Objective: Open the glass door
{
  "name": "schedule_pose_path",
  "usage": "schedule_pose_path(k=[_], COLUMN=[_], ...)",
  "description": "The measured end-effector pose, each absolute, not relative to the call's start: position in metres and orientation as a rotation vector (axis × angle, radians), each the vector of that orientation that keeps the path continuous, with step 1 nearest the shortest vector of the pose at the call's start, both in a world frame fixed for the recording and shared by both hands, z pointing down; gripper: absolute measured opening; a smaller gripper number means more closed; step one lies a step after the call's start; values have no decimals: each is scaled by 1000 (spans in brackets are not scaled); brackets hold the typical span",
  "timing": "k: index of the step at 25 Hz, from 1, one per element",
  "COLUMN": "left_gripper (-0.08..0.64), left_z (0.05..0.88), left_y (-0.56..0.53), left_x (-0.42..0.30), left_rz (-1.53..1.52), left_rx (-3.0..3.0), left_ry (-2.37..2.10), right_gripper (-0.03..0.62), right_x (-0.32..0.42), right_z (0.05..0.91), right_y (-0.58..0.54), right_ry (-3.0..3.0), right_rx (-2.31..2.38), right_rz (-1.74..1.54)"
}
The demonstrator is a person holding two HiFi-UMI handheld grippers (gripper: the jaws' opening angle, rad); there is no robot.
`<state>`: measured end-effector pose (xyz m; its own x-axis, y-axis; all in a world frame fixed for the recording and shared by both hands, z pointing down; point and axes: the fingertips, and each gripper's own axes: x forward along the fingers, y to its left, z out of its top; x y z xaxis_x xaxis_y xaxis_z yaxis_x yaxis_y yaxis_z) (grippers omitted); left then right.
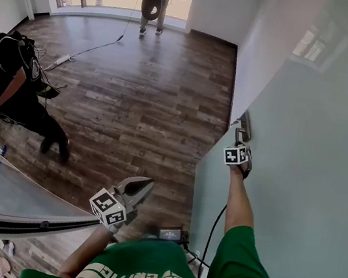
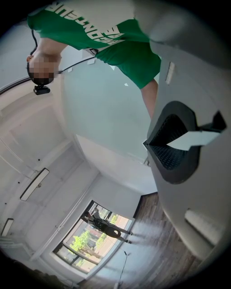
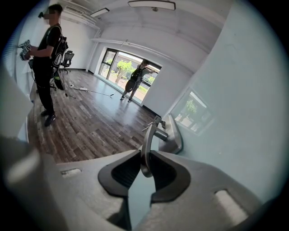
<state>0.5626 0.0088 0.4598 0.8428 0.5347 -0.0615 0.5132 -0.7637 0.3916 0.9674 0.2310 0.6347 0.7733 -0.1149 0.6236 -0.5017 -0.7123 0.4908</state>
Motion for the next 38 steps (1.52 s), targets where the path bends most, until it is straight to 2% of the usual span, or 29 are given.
schedule_pose_path(k=[2,4,9,15,19,28,38], left_gripper=[15,15,15,15,15,15,15], left_z=[458,455,448,455,459,457,468], left_y=[5,-1,-28,-60,-72,-99,-120], left_x=[560,554,543,517,503,453,408], left_rz=[70,60,35,43,39,43,108], left_rx=[2627,2633,2661,2681,2705,2726,2782], left_ry=[771,758,679,579,543,450,415], right_gripper=[59,127,133,99,-8,-9,-9], right_x=[966,958,920,825,764,630,524], right_z=[634,628,586,539,511,494,489], right_y=[232,237,220,153,111,24,-27], right_ry=[-436,-388,-409,-680,-871,-1310,-1584], right_rx=[2295,2319,2426,2453,2461,2315,2165], right_rz=[739,694,507,355,289,173,110])
